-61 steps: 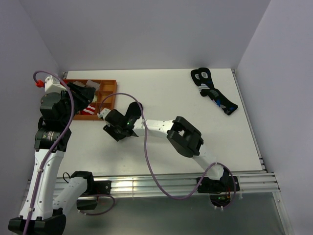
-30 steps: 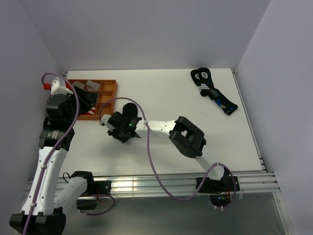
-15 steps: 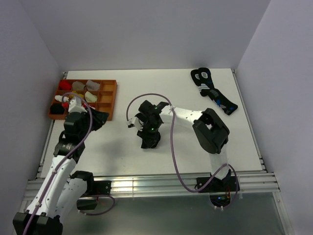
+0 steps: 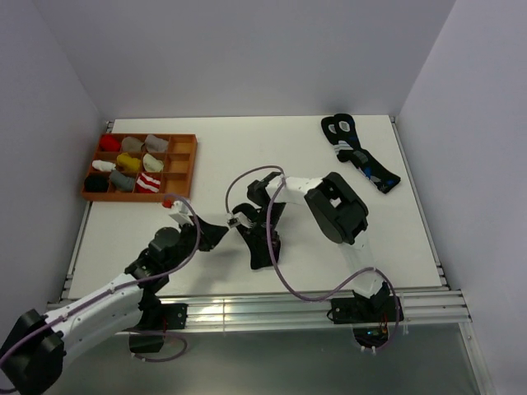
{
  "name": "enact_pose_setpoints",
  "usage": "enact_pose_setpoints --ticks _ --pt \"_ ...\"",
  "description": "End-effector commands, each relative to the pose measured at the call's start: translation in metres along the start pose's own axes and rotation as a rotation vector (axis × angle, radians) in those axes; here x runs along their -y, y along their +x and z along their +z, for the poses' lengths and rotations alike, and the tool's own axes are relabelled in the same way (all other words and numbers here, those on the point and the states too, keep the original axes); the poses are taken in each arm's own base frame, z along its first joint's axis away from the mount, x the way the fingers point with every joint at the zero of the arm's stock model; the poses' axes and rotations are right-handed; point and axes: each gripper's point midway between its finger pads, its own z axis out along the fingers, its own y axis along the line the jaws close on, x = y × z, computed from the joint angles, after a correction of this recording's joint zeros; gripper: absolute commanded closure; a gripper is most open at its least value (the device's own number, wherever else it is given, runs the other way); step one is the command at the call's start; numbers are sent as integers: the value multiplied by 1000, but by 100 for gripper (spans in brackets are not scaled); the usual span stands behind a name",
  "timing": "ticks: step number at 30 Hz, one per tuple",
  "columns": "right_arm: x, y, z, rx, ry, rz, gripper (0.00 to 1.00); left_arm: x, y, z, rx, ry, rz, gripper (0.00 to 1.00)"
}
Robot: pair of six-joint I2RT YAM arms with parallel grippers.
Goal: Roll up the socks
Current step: Move the sock to the center of the board, then roll the sock at the center of the board.
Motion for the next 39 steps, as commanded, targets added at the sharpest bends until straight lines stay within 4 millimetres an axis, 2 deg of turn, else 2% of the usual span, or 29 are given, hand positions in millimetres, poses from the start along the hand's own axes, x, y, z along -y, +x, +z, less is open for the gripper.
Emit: enact_pose_setpoints --ticks 1,2,7,9,10,12,13,18,21,27,33,37,39 --pt "-11 -5 -10 38 -81 35 76 32 -13 5 119 132 55 88" --pt "-7 -3 -10 39 -88 52 76 42 -8 4 118 180 68 88" --pt "-12 -5 -16 55 -178 102 76 53 19 12 43 258 167 91" --pt "-10 -4 -16 54 -197 114 76 65 28 13 14 315 206 91" --pt "-10 -4 -16 50 -201 114 75 62 38 18 -21 307 217 91" --pt "-9 -2 -16 45 -212 124 76 70 45 20 -46 348 236 90" --pt "-9 -1 -16 43 -221 133 76 65 54 24 -74 343 244 90" --pt "-10 2 -15 36 -238 144 75 74 74 26 -152 431 257 83" --pt "-10 4 -16 34 -250 154 75 80 86 27 -204 484 276 71" --pt "-11 4 -16 36 -259 163 75 74 108 35 -292 498 297 69" --pt "-11 8 -18 38 -261 175 75 65 118 33 -323 495 292 69" --pt "-11 12 -20 41 -264 184 75 55 124 32 -333 468 289 66" --pt "-13 12 -20 42 -265 184 75 50 126 34 -334 452 291 61"
